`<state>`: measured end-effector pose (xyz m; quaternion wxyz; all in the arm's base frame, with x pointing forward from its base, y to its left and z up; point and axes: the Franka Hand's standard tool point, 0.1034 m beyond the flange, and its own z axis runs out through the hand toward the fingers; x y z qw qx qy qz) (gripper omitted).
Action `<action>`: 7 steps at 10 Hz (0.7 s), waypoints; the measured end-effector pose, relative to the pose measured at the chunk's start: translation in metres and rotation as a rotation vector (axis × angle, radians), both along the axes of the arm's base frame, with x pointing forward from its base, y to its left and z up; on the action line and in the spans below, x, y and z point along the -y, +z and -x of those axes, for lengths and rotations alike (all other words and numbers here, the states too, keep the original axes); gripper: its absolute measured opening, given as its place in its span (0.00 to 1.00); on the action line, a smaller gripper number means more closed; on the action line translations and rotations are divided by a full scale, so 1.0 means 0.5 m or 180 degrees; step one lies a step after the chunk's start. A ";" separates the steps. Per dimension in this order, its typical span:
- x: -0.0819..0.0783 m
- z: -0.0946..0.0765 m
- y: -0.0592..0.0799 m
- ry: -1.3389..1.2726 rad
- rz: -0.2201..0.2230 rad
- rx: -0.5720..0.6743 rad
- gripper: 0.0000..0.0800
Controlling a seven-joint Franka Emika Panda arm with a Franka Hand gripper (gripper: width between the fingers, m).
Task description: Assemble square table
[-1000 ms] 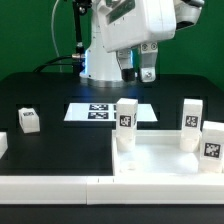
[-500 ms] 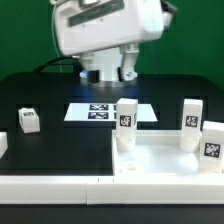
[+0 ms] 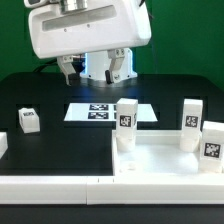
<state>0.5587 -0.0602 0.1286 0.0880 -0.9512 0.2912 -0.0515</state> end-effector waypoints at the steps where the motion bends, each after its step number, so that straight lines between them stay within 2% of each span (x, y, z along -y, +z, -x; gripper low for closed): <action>1: 0.021 0.019 -0.014 0.0133 -0.0056 -0.0127 0.81; 2: 0.042 0.037 -0.029 0.0218 -0.0130 -0.0322 0.81; 3: 0.070 0.046 -0.044 0.0469 -0.0085 -0.0329 0.81; 4: 0.098 0.073 -0.070 0.0752 0.0010 -0.0298 0.81; 5: 0.113 0.099 -0.093 0.0911 0.0144 -0.0235 0.81; 7: 0.114 0.098 -0.090 0.1331 0.0193 -0.0230 0.81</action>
Offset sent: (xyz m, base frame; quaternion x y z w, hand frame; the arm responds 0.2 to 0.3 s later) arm -0.0426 -0.0409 -0.0375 -0.0119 -0.0133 -0.1923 0.9812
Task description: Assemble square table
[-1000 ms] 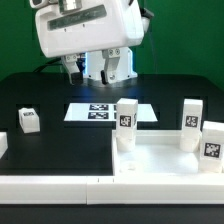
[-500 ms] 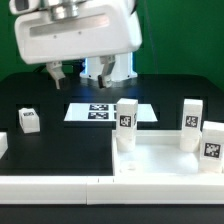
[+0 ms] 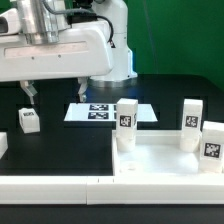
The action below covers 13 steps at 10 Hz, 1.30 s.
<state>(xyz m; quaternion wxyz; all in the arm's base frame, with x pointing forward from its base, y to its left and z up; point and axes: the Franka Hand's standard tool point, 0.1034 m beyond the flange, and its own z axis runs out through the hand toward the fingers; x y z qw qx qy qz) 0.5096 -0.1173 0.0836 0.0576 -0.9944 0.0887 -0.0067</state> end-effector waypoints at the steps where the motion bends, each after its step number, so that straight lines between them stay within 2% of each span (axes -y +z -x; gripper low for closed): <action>1: 0.002 0.002 -0.002 0.0128 0.0007 0.0008 0.81; 2: 0.007 0.007 -0.006 0.0442 0.0059 0.0018 0.81; 3: 0.018 0.030 -0.028 0.0758 0.0197 -0.0053 0.81; 4: 0.039 0.047 -0.040 0.1105 0.0342 -0.0011 0.81; 5: 0.076 0.073 -0.050 0.1568 0.0483 0.0049 0.81; 6: 0.104 0.080 -0.049 0.2110 0.0531 0.0053 0.81; 9: 0.094 0.080 -0.054 0.2102 0.0500 -0.0031 0.81; 10: 0.107 0.087 -0.057 0.1961 0.0426 -0.0141 0.81; 11: 0.114 0.091 -0.063 0.1799 0.0421 -0.0344 0.81; 13: 0.099 0.093 -0.063 0.1534 0.0488 -0.0921 0.81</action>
Offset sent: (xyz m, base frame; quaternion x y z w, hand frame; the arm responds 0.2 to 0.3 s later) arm -0.0429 -0.0312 -0.0234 -0.1115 -0.0039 -0.1774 0.9778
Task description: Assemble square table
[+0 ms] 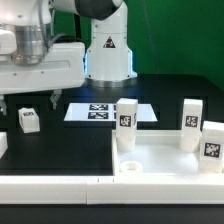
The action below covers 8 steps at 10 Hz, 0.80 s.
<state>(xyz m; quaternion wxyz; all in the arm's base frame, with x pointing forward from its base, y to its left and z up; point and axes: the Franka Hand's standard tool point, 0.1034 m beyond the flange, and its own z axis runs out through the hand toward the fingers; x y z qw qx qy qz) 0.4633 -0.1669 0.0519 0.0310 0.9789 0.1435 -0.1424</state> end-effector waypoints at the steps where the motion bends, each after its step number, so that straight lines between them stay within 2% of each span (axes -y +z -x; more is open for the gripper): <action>1: -0.004 -0.004 -0.004 0.0035 0.0009 -0.0153 0.81; 2: -0.008 -0.002 -0.007 0.0013 0.0009 -0.0263 0.81; 4: -0.012 0.012 -0.010 -0.0057 0.0105 -0.0746 0.81; 6: 0.009 0.035 -0.021 -0.0170 0.0383 -0.1388 0.81; 8: 0.012 0.047 -0.032 -0.0248 0.0522 -0.1764 0.81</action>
Offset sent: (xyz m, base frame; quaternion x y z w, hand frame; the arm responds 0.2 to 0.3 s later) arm 0.0000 0.0000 0.0000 0.0000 -0.1296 0.0000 0.9916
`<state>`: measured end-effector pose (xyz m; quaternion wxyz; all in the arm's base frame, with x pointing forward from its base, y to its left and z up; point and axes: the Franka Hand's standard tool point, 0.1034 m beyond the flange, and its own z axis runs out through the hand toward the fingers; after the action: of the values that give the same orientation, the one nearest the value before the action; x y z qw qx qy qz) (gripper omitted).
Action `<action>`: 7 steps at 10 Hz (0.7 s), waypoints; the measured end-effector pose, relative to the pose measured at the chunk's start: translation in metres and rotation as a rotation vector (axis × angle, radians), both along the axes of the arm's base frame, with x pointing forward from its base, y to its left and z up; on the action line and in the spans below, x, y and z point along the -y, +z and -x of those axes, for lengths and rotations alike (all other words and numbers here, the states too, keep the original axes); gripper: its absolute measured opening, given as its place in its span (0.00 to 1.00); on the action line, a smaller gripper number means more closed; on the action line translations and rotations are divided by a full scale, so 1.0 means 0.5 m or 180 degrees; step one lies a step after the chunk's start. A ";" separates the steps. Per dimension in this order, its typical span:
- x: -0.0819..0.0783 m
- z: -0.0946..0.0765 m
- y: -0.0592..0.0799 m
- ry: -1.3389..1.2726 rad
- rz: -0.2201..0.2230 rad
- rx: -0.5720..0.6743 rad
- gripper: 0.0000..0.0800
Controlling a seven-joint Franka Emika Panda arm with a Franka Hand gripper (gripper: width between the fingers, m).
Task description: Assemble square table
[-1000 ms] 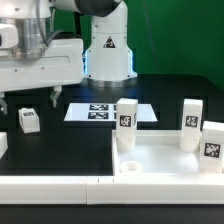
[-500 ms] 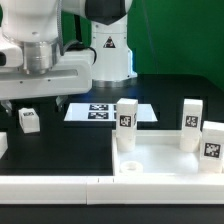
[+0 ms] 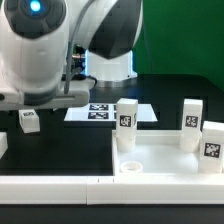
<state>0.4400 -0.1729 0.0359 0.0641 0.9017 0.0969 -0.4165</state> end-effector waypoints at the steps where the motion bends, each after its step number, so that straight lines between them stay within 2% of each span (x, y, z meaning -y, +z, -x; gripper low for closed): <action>1: -0.002 0.004 -0.001 -0.0027 0.0024 -0.0166 0.81; 4: 0.002 0.002 -0.007 -0.0036 0.0036 -0.0169 0.81; 7: 0.025 0.038 -0.018 -0.0198 0.0090 -0.0317 0.81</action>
Offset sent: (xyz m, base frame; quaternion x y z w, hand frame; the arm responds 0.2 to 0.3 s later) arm 0.0000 0.0000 0.0000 0.0000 0.0000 0.0000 1.0000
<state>0.4209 -0.1856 0.0267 0.0590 0.8814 0.0660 -0.4641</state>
